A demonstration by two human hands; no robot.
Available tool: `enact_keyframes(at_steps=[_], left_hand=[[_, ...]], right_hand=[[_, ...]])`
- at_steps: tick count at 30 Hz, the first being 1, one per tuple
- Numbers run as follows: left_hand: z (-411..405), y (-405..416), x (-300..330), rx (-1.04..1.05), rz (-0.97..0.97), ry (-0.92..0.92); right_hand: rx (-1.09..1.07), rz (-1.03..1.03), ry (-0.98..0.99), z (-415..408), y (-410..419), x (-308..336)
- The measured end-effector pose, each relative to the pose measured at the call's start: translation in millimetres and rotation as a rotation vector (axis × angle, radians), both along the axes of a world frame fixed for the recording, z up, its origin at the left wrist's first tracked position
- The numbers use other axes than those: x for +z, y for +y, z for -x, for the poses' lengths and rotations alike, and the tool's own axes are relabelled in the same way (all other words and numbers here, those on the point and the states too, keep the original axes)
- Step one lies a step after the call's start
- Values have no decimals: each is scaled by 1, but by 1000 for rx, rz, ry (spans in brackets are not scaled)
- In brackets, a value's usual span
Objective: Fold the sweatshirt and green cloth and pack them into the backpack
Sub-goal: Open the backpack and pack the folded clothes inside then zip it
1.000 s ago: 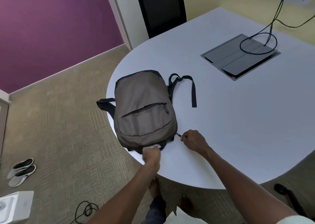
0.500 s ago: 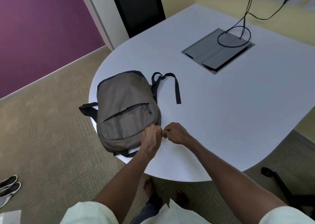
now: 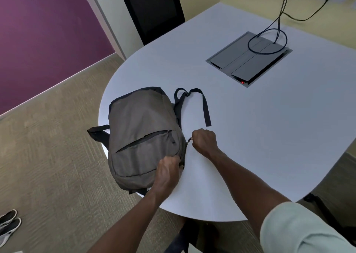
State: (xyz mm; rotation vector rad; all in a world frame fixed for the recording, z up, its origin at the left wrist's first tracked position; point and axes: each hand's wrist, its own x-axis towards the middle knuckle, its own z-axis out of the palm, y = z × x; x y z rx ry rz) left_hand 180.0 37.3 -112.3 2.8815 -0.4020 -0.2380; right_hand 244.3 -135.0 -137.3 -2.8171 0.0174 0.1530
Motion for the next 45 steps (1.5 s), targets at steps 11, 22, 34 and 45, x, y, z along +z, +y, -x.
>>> enact_keyframes(at_steps=[11, 22, 34, 45], left_hand=[[-23, -1, -4, -145, 12, 257], [-182, -57, 37, -345, -41, 136], [-217, -64, 11, -452, -268, 437], [-218, -82, 4, -535, -357, 368]], right_hand=[[-21, -75, 108, -83, 13, -13], [-329, -511, 327, -71, -16, -7], [-687, -945, 473, -49, 9, -17], [-632, -937, 537, -35, 23, -25]])
